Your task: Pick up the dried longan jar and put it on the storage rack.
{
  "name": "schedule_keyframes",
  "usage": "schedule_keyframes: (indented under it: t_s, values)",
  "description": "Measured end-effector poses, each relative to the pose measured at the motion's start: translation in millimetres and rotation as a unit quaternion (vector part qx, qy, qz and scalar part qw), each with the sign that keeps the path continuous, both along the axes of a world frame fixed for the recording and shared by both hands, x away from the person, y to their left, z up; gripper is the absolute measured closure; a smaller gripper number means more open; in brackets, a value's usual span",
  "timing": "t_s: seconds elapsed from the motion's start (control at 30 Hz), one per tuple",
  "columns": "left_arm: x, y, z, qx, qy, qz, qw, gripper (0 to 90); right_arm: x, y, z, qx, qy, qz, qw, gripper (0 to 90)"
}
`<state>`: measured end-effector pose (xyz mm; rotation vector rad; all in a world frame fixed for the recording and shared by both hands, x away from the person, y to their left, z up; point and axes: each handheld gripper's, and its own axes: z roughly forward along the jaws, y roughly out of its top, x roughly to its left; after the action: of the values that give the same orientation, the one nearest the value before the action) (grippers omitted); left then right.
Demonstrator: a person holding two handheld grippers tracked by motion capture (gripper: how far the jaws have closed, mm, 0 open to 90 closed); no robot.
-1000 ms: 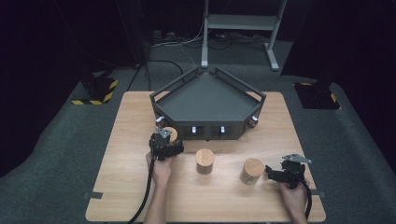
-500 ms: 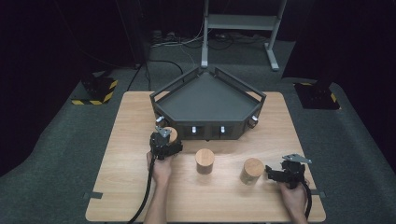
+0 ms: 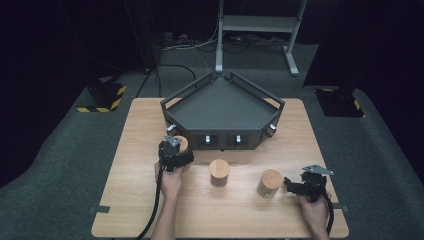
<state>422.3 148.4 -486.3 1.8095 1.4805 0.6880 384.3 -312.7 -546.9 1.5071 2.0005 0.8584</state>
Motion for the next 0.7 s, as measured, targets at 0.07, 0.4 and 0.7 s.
schedule_keyframes:
  t_s: [0.07, 0.4, 0.7]
  values:
    - [-1.5, 0.7, 2.5, 0.000, 0.000, -0.004, 1.0000, 26.3, 0.0, 0.0, 0.0, 0.000, 0.000, 0.000, 1.0000, 5.2]
    - [-7.6, 0.0, 14.3, -0.011, 0.004, -0.034, 0.9994, 26.2, 0.0, 0.0, 0.0, 0.000, 0.000, 0.000, 1.0000, 5.2]
    - [-10.5, -1.2, 20.7, -0.008, 0.008, -0.054, 0.9985, 26.3, 0.0, 0.0, 0.0, 0.000, 0.000, 0.000, 1.0000, 5.2]
